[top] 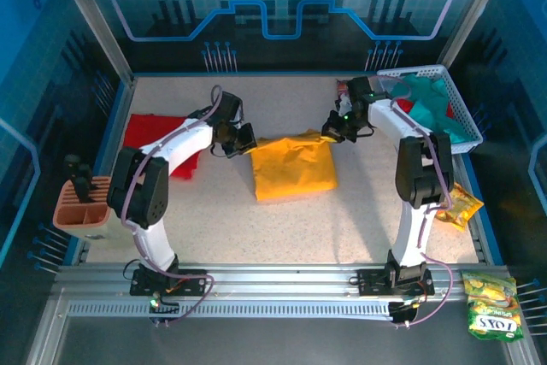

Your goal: Fold and stack the t-shirts

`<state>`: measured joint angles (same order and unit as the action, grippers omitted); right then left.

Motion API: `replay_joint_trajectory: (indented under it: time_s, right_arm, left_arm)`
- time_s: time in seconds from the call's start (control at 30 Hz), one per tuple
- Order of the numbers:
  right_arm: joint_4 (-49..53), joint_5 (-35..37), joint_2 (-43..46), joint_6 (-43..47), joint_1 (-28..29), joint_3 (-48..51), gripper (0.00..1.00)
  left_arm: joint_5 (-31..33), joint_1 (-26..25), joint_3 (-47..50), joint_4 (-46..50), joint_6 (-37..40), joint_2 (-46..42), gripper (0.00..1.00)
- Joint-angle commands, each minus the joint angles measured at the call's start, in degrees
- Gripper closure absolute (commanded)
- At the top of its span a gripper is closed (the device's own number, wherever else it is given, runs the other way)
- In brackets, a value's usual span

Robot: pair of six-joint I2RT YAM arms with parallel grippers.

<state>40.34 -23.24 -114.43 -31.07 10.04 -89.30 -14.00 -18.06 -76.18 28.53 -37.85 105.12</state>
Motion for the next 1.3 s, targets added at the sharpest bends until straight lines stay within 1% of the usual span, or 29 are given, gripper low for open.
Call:
replay_joint_trajectory:
  time_s: [0.0,0.03,0.07,0.1,0.13,0.17,0.2,0.27,0.33,0.43,0.53,0.6,0.67,0.73,0.87,0.97,1.13,1.2,1.27]
  right_arm:
    - [-3.09,-1.80,-2.58,-0.55,-1.12,-2.88,0.49]
    - [-3.90,-1.90,-3.04,-0.71,-1.16,-3.28,0.36]
    - [-4.64,-2.15,-3.30,-0.75,-1.32,-3.45,0.29]
    - [-5.27,-2.07,-3.13,-0.83,-1.34,-3.40,0.24]
    - [-5.65,-2.02,-2.88,-0.88,-1.29,-3.30,0.20]
    - [-6.23,-2.21,-2.19,-0.84,-1.34,-2.89,0.19]
    - [-6.75,-2.28,-1.36,-0.98,-1.33,-2.23,0.17]
    - [-7.83,-2.39,1.23,-0.93,-1.34,0.39,0.11]
    - [-9.09,-3.20,4.59,-1.29,-1.15,3.78,0.09]
    - [-12.67,-6.65,9.80,-3.92,-0.79,10.72,0.09]
    - [-16.27,-9.19,15.12,-6.85,0.26,17.15,0.09]
    - [-18.08,-9.78,17.83,-8.65,0.97,20.36,0.09]
    - [-21.25,-10.48,20.48,-11.10,1.92,24.08,0.11]
    - [-27.42,-12.08,22.31,-15.22,2.79,28.54,0.11]
    - [-39.30,-14.21,22.96,-22.29,4.44,35.84,0.13]
    - [-44.68,-14.76,21.66,-24.66,5.81,38.56,0.14]
    - [-55.45,-15.95,18.11,-29.60,6.43,44.51,0.15]
    - [-57.44,-15.40,17.11,-29.13,6.31,45.72,0.16]
    - [-57.49,-15.07,16.14,-27.92,5.93,46.61,0.16]
  left_arm:
    - [-0.06,1.48,-2.66,-0.53,2.25,2.87,0.94]
    - [0.39,1.77,-3.28,-0.03,2.72,3.67,0.84]
    - [1.17,2.10,-4.05,0.91,3.11,4.35,0.75]
    - [2.20,2.43,-4.65,1.81,3.49,4.58,0.68]
    - [3.57,2.74,-5.16,2.94,3.69,4.36,0.59]
    - [4.99,3.06,-5.66,4.46,3.61,3.91,0.55]
    - [5.91,3.43,-6.11,6.04,3.42,3.29,0.55]
    - [8.26,3.82,-5.83,7.99,2.84,0.94,0.54]
    - [8.84,3.80,-4.73,8.29,2.09,-1.77,0.54]
    - [3.38,2.82,-2.20,5.52,-1.08,-5.46,0.55]
    - [-1.15,-0.66,0.14,1.38,-5.02,-8.13,0.56]
    - [-3.38,-3.32,2.57,-3.02,-8.30,-9.61,0.58]
    - [-4.64,-6.39,6.18,-8.60,-11.80,-11.06,0.60]
    - [-5.54,-8.58,10.39,-14.40,-15.04,-11.92,0.60]
    - [-6.73,-11.52,19.01,-27.68,-22.37,-12.06,0.62]
    - [-6.31,-13.85,21.69,-32.93,-24.73,-10.72,0.62]
    - [-4.70,-15.60,25.53,-37.39,-25.92,-7.66,0.63]
    - [-3.89,-15.58,27.24,-37.55,-25.61,-6.29,0.63]
    - [-3.44,-15.12,28.50,-35.49,-24.58,-4.92,0.63]
